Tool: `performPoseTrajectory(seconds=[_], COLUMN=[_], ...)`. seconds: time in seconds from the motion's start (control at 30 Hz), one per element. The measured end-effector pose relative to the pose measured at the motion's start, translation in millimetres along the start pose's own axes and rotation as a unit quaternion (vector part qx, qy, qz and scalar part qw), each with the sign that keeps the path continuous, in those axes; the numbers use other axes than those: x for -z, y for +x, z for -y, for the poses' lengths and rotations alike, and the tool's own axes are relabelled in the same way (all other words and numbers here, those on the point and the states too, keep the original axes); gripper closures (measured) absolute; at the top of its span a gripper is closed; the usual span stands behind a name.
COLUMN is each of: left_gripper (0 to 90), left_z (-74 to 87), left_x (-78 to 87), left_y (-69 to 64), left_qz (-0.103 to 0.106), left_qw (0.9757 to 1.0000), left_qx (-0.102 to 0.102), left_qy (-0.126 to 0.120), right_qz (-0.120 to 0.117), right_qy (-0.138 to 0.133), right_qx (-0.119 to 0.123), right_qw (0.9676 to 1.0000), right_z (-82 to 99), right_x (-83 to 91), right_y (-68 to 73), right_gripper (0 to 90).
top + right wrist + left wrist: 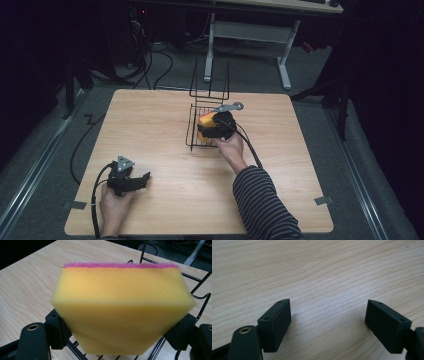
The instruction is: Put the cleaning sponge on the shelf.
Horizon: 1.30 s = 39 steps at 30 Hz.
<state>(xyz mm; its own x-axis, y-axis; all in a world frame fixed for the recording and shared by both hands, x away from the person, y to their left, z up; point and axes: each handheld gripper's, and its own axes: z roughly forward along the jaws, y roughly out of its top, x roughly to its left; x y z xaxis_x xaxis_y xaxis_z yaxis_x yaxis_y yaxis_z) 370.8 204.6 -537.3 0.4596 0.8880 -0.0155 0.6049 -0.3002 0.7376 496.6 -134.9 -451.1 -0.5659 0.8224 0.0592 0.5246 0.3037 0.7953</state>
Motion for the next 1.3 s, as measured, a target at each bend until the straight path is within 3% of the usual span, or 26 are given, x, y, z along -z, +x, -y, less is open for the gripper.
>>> performPoseTrajectory(seconds=[0.77,1.3], left_gripper=[21.7,21.6], left_z=[0.0,0.0], left_x=[0.0,0.0], left_y=[0.0,0.0], left_qz=[0.0,0.0], left_qw=[1.0,1.0], left_qx=[0.0,0.0], left_qy=[0.0,0.0], right_qz=[0.0,-0.01], right_qy=[0.008,0.022], right_qx=[0.005,0.0], right_qw=[1.0,0.9997], right_z=[1.6,4.0], right_x=[-5.6,-9.2], right_y=[2.7,1.7], right_gripper=[21.7,13.9])
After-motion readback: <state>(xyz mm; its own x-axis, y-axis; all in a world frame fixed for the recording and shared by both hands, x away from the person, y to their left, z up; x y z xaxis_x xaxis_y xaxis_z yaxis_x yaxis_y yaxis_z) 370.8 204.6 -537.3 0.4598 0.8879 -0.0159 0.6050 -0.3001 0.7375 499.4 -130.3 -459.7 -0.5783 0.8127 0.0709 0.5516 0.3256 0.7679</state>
